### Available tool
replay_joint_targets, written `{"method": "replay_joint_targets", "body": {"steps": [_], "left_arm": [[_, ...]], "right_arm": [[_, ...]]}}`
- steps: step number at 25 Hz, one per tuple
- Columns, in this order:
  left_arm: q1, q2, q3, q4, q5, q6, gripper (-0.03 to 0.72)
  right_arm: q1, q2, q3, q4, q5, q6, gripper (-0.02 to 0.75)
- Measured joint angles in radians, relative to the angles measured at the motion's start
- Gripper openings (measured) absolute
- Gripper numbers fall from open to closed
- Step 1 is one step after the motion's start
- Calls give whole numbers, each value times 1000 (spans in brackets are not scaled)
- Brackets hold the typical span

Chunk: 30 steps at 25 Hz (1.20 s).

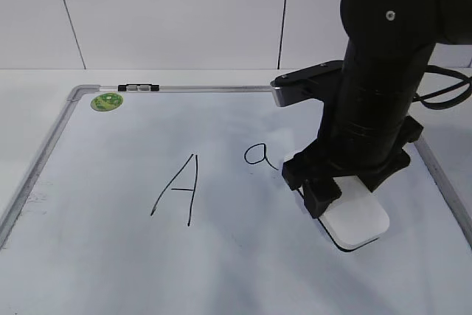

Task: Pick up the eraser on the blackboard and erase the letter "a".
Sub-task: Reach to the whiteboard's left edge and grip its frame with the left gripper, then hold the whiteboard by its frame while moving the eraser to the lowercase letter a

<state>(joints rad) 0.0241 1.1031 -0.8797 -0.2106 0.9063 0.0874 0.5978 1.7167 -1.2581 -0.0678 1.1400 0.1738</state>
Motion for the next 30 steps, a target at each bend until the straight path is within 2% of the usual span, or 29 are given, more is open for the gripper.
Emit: {"method": "replay_joint_targets", "body": {"steps": [17, 30], "left_arm": [[0, 461, -95, 6, -59, 0, 235], [0, 708, -340, 6, 37, 0, 235]], "right_arm": [[0, 2, 0, 11, 8, 2, 560], [0, 2, 0, 11, 2, 2, 560]]}}
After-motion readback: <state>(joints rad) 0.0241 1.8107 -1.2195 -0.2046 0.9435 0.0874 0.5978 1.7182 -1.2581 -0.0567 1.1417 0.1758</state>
